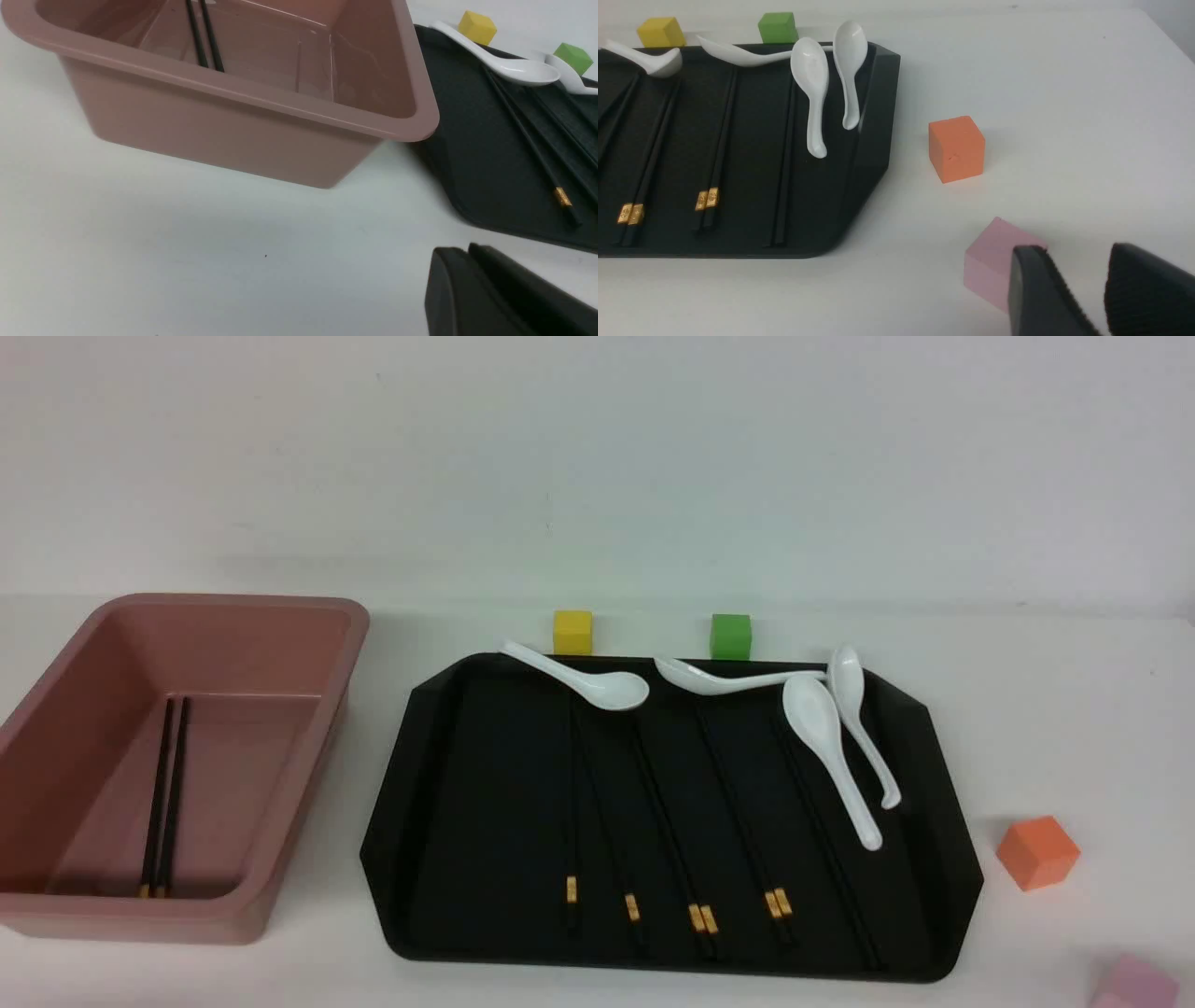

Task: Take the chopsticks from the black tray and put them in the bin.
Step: Use the left arm to grab a pair of chopsticks

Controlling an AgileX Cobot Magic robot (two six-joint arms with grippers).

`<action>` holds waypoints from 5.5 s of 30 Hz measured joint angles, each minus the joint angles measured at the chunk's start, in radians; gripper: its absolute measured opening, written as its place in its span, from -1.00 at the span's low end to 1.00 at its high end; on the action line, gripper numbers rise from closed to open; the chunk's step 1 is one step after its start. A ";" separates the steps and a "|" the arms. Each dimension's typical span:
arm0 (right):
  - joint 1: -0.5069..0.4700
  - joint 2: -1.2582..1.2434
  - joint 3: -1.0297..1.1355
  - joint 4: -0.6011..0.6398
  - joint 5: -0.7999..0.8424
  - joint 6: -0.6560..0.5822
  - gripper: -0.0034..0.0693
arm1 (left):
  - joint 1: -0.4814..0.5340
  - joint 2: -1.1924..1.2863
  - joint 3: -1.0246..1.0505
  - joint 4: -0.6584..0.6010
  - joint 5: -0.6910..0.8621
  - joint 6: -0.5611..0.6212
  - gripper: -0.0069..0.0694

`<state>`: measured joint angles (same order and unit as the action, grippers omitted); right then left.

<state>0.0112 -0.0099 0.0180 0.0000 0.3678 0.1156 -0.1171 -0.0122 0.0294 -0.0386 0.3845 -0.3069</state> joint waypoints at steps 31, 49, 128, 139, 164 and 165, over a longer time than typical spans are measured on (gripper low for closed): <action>0.000 0.000 0.000 0.000 0.000 0.000 -0.25 | 0.000 0.000 0.000 -0.543 -0.008 -0.312 -0.71; 0.000 0.000 0.000 0.000 0.000 0.000 -0.24 | 0.000 0.002 -0.163 -1.053 -0.163 -0.184 -0.85; 0.000 0.000 0.000 0.000 0.000 0.000 -0.24 | -0.478 2.171 -1.675 -0.012 0.492 -0.415 0.16; 0.000 0.000 0.000 0.000 0.000 0.000 -0.24 | -0.478 2.134 -1.828 0.086 0.663 -0.416 0.16; 0.000 0.000 0.000 0.000 0.000 0.000 -0.24 | -0.478 2.276 -1.835 0.120 0.622 -0.419 0.36; 0.000 0.000 0.000 0.000 0.000 0.000 -0.24 | -0.478 2.277 -1.836 0.119 0.623 -0.419 0.32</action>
<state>0.0112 -0.0099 0.0180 0.0000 0.3678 0.1156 -0.5947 2.2644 -1.8070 0.0803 1.0076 -0.7256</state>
